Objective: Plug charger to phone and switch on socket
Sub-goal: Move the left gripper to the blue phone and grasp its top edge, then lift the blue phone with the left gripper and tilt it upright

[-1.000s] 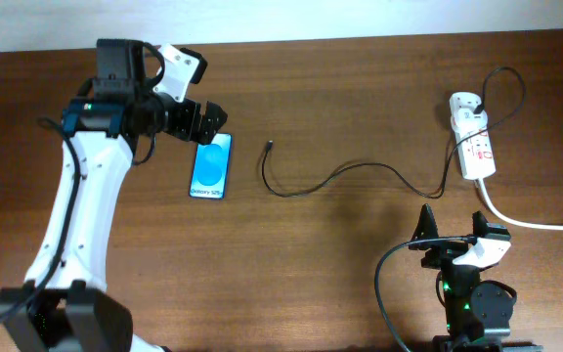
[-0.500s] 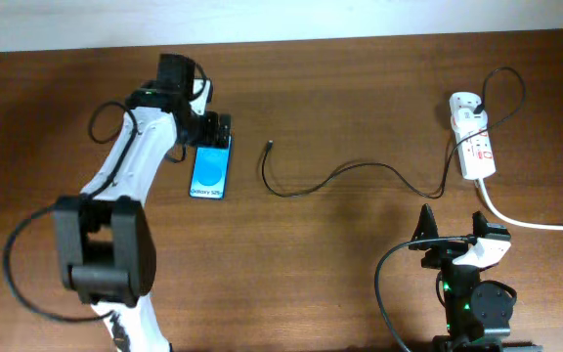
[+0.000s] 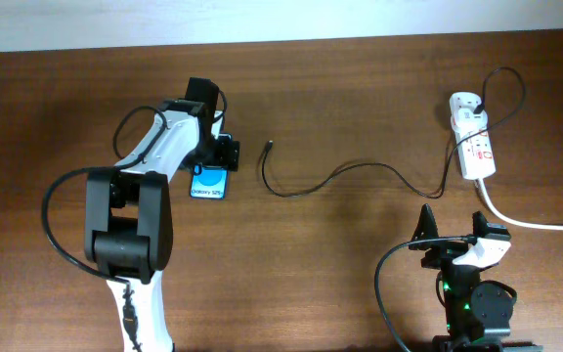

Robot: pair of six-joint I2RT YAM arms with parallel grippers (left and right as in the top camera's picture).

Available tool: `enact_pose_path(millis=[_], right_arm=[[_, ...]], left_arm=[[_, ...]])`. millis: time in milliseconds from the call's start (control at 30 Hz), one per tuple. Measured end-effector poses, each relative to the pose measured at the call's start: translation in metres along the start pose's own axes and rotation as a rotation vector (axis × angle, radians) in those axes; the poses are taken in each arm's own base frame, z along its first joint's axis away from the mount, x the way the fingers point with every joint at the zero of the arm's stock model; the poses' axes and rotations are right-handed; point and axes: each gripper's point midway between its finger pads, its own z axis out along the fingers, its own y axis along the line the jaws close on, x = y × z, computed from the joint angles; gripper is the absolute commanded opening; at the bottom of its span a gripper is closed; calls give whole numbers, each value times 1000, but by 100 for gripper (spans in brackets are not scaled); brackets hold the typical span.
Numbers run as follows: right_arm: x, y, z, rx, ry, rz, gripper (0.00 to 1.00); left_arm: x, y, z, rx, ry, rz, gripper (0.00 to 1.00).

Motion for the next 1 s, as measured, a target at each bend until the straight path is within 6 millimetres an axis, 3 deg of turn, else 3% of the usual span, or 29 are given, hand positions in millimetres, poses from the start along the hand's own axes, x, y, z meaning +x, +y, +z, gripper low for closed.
enact_pose_path(millis=[167,367,433,500,533,567,633,733,900,1000], right_arm=[[0,0,0,0,0,0,98],[0,0,0,0,0,0,98],[0,0,0,0,0,0,98],[0,0,0,0,0,0,99],[0,0,0,0,0,0,98],[0,0,0,0,0,-1,98],[0,0,0,0,0,0,98],[0,0,0,0,0,0,98],[0,0,0,0,0,-1,98],[0,0,0,0,0,-1,98]], left_arm=[[1,1,1,-15,1,-47,69],[6,1,-2,-15,25,-50,69],[13,2,-7,-19,77,-55,76],[-6,-1,-27,-12,46,-57,74],[-17,-2,-42,-7,20,-58,70],[-32,-3,-59,0,-26,-58,57],[-38,-4,-74,2,-38,-59,28],[-45,-7,-82,21,-62,-58,3],[-44,-21,-82,101,-51,-59,0],[-35,-49,-88,267,0,-108,0]])
